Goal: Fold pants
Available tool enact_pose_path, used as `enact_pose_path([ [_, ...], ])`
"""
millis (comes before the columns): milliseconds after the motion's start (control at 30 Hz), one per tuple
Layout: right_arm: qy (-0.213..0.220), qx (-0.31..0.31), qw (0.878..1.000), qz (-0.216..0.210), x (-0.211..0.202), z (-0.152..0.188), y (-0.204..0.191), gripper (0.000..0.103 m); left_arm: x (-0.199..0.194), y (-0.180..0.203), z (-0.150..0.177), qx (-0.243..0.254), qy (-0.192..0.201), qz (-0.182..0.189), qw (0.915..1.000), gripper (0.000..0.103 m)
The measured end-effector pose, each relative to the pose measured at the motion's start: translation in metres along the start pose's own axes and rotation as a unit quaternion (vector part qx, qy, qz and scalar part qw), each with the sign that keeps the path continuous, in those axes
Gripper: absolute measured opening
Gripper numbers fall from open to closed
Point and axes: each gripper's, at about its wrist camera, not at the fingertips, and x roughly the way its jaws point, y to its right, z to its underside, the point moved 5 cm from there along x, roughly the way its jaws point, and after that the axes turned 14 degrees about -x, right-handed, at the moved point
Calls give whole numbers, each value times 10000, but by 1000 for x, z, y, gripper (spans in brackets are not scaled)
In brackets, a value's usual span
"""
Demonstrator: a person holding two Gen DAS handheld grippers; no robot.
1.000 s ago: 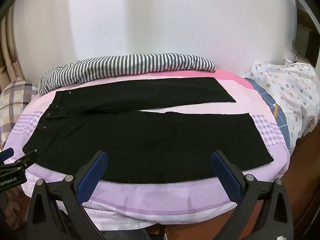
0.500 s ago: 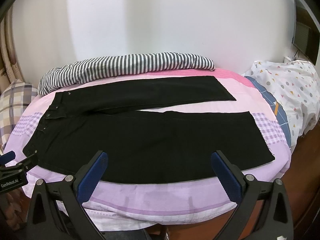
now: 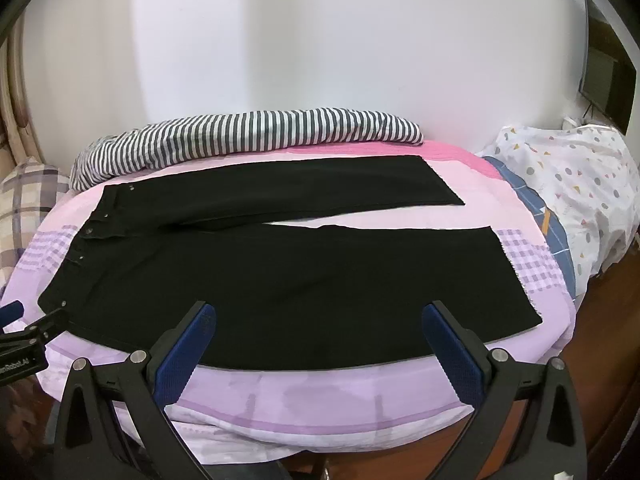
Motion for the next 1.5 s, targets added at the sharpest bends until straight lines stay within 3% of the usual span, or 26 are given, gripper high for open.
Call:
enact_pose_path([
  [600,-80,-98,9998,150,5,3,5,103,3,4,6,103,7,-30,9999,103],
  [1500,-173,-129,9998,18,20,-7,4,103,10,7,4,268,-14,-68,9996,103],
])
